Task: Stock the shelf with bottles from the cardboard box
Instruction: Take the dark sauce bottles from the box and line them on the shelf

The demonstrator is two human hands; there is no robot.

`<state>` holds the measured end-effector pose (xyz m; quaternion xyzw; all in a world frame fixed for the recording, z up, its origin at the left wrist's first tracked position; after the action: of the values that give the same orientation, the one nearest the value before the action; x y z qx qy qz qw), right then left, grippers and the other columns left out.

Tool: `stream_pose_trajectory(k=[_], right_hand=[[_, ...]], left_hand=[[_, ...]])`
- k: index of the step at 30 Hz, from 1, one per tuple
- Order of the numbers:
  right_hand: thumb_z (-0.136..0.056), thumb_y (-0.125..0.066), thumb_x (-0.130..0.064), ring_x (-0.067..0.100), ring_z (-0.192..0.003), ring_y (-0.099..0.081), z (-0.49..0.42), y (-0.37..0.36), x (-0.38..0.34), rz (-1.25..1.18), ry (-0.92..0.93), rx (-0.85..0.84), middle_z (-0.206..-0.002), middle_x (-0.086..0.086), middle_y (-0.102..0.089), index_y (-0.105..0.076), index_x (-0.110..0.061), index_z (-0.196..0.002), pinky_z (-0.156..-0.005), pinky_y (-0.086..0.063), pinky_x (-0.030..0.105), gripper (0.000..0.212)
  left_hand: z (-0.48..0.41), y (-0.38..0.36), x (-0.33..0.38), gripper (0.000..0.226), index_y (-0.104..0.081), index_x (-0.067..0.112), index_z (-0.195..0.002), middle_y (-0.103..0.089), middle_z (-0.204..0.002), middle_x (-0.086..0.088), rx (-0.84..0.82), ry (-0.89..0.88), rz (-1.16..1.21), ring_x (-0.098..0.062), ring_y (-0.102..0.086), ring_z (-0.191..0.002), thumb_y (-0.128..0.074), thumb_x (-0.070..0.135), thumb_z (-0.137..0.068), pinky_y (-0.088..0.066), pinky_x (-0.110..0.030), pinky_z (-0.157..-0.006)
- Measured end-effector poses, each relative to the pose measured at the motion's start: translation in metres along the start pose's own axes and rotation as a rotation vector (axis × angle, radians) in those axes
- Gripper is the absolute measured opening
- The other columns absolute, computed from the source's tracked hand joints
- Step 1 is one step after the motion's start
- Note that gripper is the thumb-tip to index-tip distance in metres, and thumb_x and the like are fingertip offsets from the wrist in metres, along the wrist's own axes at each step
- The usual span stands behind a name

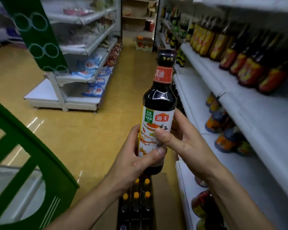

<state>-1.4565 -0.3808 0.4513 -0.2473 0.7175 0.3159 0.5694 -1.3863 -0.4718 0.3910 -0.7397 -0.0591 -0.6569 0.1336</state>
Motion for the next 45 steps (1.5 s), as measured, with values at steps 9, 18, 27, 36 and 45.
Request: stream_pose_trajectory(k=[9, 18, 27, 36, 45], right_hand=[[-0.089, -0.069, -0.032, 0.008, -0.109, -0.071, -0.016, 0.024, -0.221, 0.045, 0.082, 0.001, -0.120, -0.009, -0.074, -0.053, -0.025, -0.138, -0.072, -0.056, 0.016, 0.052], [-0.089, -0.071, -0.034, 0.015, -0.117, -0.070, -0.027, 0.042, -0.354, 0.060, 0.165, 0.029, -0.125, -0.005, -0.072, -0.054, -0.024, -0.138, -0.095, -0.058, 0.032, 0.053], [-0.088, -0.068, -0.032, 0.008, -0.110, -0.071, -0.018, 0.075, -0.415, 0.116, 0.242, 0.049, -0.121, -0.009, -0.073, -0.056, -0.028, -0.135, -0.090, -0.058, 0.023, 0.048], [-0.089, -0.071, -0.042, 0.005, -0.112, -0.070, 0.008, 0.143, -0.433, 0.204, 0.248, 0.145, -0.121, -0.015, -0.073, -0.055, -0.036, -0.133, -0.092, -0.060, 0.031, 0.047], [-0.085, -0.068, -0.031, -0.001, -0.087, -0.074, 0.056, 0.218, -0.440, 0.204, 0.213, 0.258, -0.104, -0.014, -0.077, -0.059, -0.028, -0.129, -0.066, -0.057, 0.015, 0.045]], left_hand=[[-0.009, -0.026, 0.217, 0.052, -0.056, 0.035, -0.127, -0.075, -0.114, 0.004, -0.028, -0.067, -0.001, -0.012, -0.073, -0.105, -0.076, 0.024, -0.080, -0.057, -0.018, -0.083], [-0.017, -0.045, 0.353, 0.053, -0.056, 0.033, -0.130, -0.075, -0.116, 0.002, -0.071, -0.135, -0.005, -0.014, -0.073, -0.105, -0.080, 0.023, -0.083, -0.056, -0.017, -0.082], [-0.025, -0.079, 0.411, 0.055, -0.057, 0.033, -0.130, -0.074, -0.121, 0.002, -0.116, -0.191, -0.006, -0.014, -0.072, -0.111, -0.078, 0.024, -0.080, -0.056, -0.018, -0.085], [-0.042, -0.147, 0.427, 0.054, -0.057, 0.037, -0.129, -0.074, -0.122, 0.005, -0.174, -0.199, -0.007, -0.013, -0.071, -0.113, -0.078, 0.029, -0.080, -0.059, -0.023, -0.087], [-0.056, -0.239, 0.425, 0.052, -0.057, 0.037, -0.130, -0.073, -0.122, 0.002, -0.275, -0.205, 0.004, -0.016, -0.071, -0.113, -0.079, 0.031, -0.084, -0.052, -0.041, -0.100]])
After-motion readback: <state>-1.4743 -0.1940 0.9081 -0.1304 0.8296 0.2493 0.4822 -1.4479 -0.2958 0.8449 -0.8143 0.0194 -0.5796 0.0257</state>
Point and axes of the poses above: each hand's wrist, its own z-axis away from the middle knuckle, its own y-axis out of the back of the hand, x = y × z, the point moved 10 cm from there along -z, towards the middle knuckle
